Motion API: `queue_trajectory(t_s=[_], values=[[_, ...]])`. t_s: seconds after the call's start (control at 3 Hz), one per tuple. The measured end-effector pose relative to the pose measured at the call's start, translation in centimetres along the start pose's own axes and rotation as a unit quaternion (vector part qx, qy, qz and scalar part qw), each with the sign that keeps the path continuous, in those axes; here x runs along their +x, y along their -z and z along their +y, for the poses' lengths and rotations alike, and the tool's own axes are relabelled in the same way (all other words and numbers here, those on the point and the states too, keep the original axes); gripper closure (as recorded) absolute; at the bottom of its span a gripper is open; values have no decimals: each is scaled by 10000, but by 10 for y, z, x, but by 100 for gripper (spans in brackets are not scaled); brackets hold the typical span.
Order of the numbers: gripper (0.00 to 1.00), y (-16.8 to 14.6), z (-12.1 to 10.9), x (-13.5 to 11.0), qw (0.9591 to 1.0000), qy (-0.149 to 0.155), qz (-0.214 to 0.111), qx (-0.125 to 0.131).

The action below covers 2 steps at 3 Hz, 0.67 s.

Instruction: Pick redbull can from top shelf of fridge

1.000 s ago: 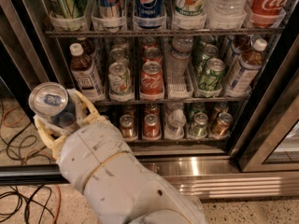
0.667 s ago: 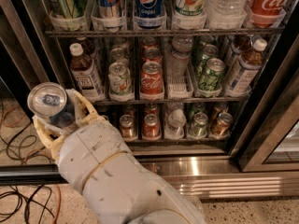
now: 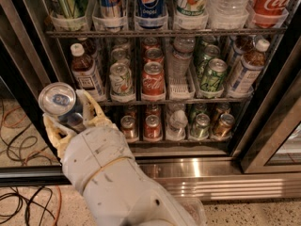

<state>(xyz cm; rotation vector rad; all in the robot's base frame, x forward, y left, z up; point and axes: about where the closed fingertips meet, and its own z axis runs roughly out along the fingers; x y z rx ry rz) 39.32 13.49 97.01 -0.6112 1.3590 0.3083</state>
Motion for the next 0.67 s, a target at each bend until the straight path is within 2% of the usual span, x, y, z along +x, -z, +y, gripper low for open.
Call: queue_trajectory(t_s=[0.33,0.67], values=[[100,8,-13,10,9989,-24,75,464],[100,9,-16,10,9985,-6,78,536]])
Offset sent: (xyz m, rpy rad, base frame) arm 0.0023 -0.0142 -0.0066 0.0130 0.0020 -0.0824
